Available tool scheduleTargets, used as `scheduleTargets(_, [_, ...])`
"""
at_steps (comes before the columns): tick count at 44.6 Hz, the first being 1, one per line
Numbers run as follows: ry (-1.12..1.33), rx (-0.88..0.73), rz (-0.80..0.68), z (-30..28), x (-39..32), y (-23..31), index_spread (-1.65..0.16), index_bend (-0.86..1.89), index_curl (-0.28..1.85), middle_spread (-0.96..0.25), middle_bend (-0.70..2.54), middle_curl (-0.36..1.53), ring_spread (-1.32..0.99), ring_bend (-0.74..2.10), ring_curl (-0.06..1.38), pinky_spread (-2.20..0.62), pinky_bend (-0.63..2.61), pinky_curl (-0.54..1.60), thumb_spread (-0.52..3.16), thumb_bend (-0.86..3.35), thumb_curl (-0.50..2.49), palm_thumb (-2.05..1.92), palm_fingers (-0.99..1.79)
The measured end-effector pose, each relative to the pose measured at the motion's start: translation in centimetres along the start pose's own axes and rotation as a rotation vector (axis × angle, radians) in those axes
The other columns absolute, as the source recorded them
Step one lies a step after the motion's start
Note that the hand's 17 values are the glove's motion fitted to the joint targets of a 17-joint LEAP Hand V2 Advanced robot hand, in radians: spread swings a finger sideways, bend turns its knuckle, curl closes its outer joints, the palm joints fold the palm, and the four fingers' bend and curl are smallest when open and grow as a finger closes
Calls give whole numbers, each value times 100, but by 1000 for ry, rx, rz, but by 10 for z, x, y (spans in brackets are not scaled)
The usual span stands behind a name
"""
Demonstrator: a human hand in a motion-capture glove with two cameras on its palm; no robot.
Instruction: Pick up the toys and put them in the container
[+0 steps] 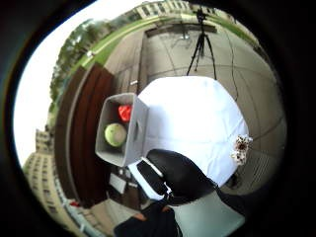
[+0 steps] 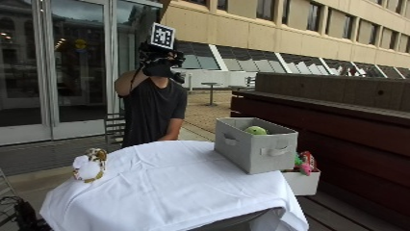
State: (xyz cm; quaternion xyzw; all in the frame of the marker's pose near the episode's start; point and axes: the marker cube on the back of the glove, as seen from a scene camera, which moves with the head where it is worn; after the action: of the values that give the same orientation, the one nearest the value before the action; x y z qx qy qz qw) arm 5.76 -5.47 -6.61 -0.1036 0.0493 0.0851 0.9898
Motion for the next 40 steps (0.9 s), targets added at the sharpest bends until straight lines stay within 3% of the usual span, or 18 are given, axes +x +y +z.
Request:
scheduleTargets(3, [9, 188, -82, 19, 41, -18, -31, 9, 18, -4, 18, 42, -2, 55, 26, -2, 133, 39, 97, -6, 33, -6, -14])
scheduleTargets(10, [22, 188, -3, 61, 122, -22, -32, 9, 18, -4, 17, 41, -1, 53, 26, 0, 131, 37, 96, -6, 30, -6, -14])
scheduleTargets(13, [11, 161, 12, 87, 153, -23, -31, 9, 17, -4, 18, 40, -1, 52, 26, 0, 131, 37, 96, -6, 30, -6, -14])
scheduleTargets(17, [2, 12, -86, 120, 190, -13, -31, 7, 16, -4, 18, 40, -1, 52, 26, 1, 130, 36, 96, -6, 29, -6, -15])
scheduleTargets(24, [2, 2, 130, 188, 213, -21, -31, 4, 13, -3, 25, 42, 0, 55, 27, 3, 123, 34, 94, -7, 28, -7, -15])
scheduleTargets(40, [-41, -162, 184, 322, 217, -22, -29, -3, 4, 9, 32, 44, 3, 61, 29, 6, 125, 34, 91, -6, 26, -6, -23])
